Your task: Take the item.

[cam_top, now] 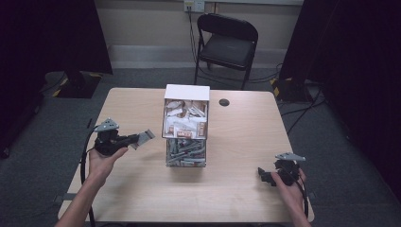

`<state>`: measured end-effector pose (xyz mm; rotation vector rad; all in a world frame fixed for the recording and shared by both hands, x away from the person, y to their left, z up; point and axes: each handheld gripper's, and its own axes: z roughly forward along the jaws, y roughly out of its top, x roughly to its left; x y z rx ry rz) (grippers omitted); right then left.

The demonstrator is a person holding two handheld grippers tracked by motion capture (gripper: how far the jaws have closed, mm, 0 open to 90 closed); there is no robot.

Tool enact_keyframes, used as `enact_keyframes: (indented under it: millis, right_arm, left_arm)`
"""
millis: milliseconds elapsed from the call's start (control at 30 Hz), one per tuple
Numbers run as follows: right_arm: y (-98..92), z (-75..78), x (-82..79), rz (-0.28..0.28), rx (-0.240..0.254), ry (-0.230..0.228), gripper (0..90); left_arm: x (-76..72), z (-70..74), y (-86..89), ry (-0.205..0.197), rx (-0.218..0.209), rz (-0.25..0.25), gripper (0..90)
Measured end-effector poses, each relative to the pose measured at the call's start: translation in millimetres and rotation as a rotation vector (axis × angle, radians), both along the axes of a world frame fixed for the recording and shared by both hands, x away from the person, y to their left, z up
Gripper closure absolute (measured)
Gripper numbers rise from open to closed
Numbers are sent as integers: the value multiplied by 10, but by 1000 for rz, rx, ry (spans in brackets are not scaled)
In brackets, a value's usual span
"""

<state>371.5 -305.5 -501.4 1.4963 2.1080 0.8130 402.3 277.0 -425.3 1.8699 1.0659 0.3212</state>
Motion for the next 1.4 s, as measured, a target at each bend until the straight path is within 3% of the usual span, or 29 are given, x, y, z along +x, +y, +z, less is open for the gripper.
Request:
enact_keyframes:
  millis: [267,433,500,567,633,833,1200,1400]
  right_arm:
    - [-1,0,1,1,-1,-1,0]
    - [-1,0,0,1,-1,-1,0]
    - [-1,0,0,1,0,0,0]
    - [-1,0,1,1,0,-1,0]
    - [-1,0,1,1,-1,-1,0]
    - [-1,0,1,1,0,0,0]
    - [-1,0,0,1,-1,-1,0]
    - [-1,0,0,1,0,-1,0]
  left_arm:
    - [18,-85,52,15,28,15,900]
    - [25,-229,77,36,22,44,900]
    - [32,-300,70,39,44,53,900]
    - [47,-347,74,47,26,62,900]
    - [59,-371,55,50,60,60,900]
    - [48,-427,-21,44,100,40,900]
    - [17,-488,-132,52,101,-10,884]
    - [16,-552,-218,74,133,-42,878]
